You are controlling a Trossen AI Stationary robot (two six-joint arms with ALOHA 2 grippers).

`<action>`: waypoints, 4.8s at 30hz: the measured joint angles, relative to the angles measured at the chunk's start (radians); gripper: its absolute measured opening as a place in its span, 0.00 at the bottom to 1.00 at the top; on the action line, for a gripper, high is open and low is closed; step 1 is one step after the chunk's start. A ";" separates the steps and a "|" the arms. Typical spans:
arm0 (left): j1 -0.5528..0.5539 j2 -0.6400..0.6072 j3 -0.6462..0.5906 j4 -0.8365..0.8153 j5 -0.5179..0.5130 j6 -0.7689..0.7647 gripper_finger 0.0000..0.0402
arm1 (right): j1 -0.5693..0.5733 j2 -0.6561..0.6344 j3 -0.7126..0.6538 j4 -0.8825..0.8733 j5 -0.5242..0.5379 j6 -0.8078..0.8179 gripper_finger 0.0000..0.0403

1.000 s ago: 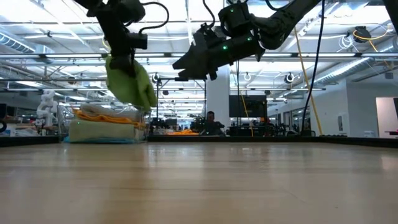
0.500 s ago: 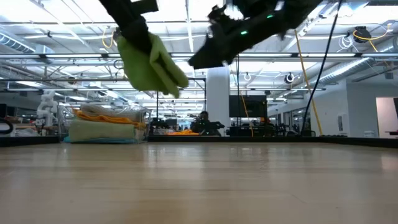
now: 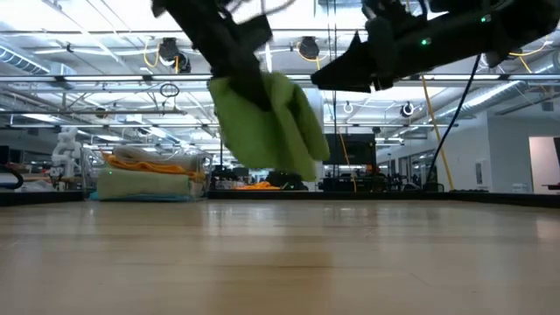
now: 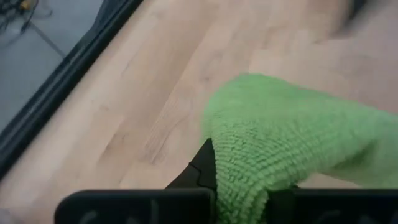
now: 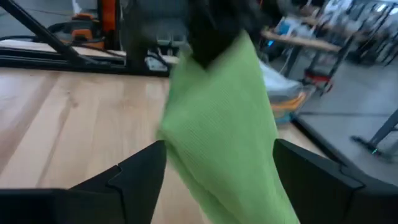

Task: Fold microfiber towels
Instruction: Fold the green microfiber cloth

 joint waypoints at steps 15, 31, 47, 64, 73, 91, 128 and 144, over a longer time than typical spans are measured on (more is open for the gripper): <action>-0.008 0.133 0.035 0.070 -0.011 -0.156 0.02 | 0.036 0.212 0.034 0.204 0.125 0.035 0.83; -0.014 0.133 0.036 0.079 0.046 -0.161 0.03 | 0.018 0.348 0.084 0.219 0.386 0.004 0.50; -0.106 0.123 0.036 -0.155 0.387 0.033 0.01 | 0.001 0.022 0.083 -0.293 -0.249 -0.006 0.01; -0.089 0.123 0.037 -0.188 -0.014 0.139 0.07 | -0.220 -0.012 0.084 -0.376 -0.323 -0.061 0.01; -0.056 0.124 0.033 -0.237 0.060 0.143 0.15 | -0.259 -0.002 0.082 -0.392 -0.346 -0.100 0.01; -0.110 0.124 0.034 -0.250 0.131 0.098 0.14 | -0.230 -0.002 0.082 -0.413 -0.344 -0.107 0.01; -0.302 0.123 -0.127 0.080 0.259 -0.210 0.04 | -0.110 0.014 0.082 -0.540 -0.674 0.183 0.01; -0.315 0.122 -0.359 0.304 0.308 -0.535 0.07 | -0.176 0.162 0.108 -0.429 -0.895 0.341 0.03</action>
